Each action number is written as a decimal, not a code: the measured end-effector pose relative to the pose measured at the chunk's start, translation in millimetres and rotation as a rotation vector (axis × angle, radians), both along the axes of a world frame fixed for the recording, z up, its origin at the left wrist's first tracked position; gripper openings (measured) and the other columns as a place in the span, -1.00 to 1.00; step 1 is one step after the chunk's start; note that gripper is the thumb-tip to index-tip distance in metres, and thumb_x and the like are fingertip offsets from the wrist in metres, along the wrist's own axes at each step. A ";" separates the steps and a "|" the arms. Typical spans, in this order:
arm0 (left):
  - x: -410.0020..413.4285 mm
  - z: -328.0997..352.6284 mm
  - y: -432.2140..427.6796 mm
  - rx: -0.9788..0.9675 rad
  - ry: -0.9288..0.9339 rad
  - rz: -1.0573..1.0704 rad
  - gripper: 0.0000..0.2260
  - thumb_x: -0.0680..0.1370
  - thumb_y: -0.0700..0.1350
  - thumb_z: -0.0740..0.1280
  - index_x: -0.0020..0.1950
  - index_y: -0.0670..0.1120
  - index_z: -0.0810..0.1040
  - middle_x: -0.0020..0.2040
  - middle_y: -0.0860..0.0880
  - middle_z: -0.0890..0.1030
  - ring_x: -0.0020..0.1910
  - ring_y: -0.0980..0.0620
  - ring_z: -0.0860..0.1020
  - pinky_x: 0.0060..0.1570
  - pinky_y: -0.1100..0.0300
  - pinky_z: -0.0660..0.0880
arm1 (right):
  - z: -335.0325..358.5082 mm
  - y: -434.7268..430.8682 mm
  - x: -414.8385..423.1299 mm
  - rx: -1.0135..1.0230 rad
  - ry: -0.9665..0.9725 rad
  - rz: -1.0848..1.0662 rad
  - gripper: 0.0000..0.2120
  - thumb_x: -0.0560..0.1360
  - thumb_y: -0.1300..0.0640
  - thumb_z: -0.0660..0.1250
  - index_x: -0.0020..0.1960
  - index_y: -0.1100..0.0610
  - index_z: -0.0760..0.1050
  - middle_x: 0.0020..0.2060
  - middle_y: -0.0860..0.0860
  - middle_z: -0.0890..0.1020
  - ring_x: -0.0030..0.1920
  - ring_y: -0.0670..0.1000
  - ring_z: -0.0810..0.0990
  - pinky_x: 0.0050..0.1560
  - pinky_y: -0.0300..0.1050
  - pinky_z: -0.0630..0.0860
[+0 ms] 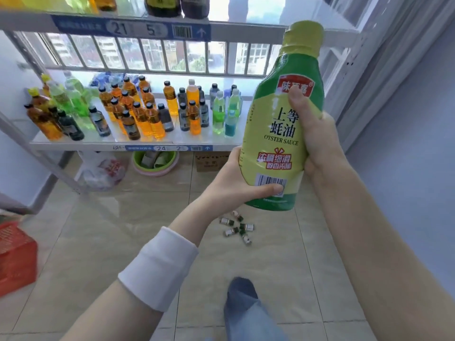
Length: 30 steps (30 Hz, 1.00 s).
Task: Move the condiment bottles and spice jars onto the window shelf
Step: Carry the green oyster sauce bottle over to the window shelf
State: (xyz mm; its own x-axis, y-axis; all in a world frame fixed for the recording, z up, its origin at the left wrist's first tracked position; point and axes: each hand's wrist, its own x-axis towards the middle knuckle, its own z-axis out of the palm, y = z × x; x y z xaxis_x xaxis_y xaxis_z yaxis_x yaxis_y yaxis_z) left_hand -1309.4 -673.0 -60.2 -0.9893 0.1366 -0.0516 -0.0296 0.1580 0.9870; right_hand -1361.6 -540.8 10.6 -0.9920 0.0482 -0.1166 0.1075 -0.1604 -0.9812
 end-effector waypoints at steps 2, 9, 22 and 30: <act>-39.3 3.3 7.7 0.000 -0.008 -0.011 -0.26 0.20 0.01 0.59 0.27 -0.02 0.30 0.11 0.05 0.57 0.07 0.16 0.58 0.11 0.06 0.55 | 2.7 9.0 -39.8 -0.011 0.014 0.004 -0.40 0.26 -0.14 0.49 0.16 0.18 0.50 -0.07 0.11 0.69 -0.11 0.10 0.69 -0.14 -0.02 0.63; -164.1 24.2 4.2 0.002 0.005 0.002 -0.27 0.23 0.03 0.57 0.28 0.02 0.26 0.11 0.08 0.58 0.08 0.16 0.58 0.13 0.05 0.54 | 24.5 5.0 -168.1 -0.032 0.036 0.048 -0.43 0.20 -0.16 0.51 0.08 0.13 0.51 -0.15 0.06 0.70 -0.16 0.08 0.70 -0.21 -0.07 0.61; -356.3 85.6 -85.7 -0.058 0.142 0.051 -0.21 0.19 0.12 0.57 0.29 0.05 0.23 0.19 -0.03 0.49 0.14 0.05 0.53 0.07 0.12 0.56 | 87.7 -83.5 -350.8 -0.068 0.252 0.072 -0.43 0.24 -0.14 0.50 0.12 0.14 0.48 -0.11 0.08 0.69 -0.16 0.09 0.70 -0.21 -0.07 0.60; -440.9 108.1 -108.2 -0.185 0.237 0.224 -0.28 0.16 0.06 0.60 0.22 0.01 0.38 0.14 -0.04 0.50 0.09 0.07 0.52 0.05 0.08 0.57 | 109.8 -112.6 -438.2 0.001 0.342 0.108 -0.40 0.12 -0.20 0.46 0.05 0.06 0.46 -0.10 0.02 0.67 -0.17 0.01 0.69 -0.21 -0.11 0.61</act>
State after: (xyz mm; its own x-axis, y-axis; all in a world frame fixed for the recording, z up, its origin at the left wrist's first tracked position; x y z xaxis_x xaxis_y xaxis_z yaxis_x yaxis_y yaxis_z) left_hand -1750.4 -781.2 48.0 -0.9810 -0.0748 0.1791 0.1424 0.3495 0.9261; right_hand -1799.7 -653.3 120.4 -0.9731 -0.0590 0.2227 -0.2105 -0.1645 -0.9636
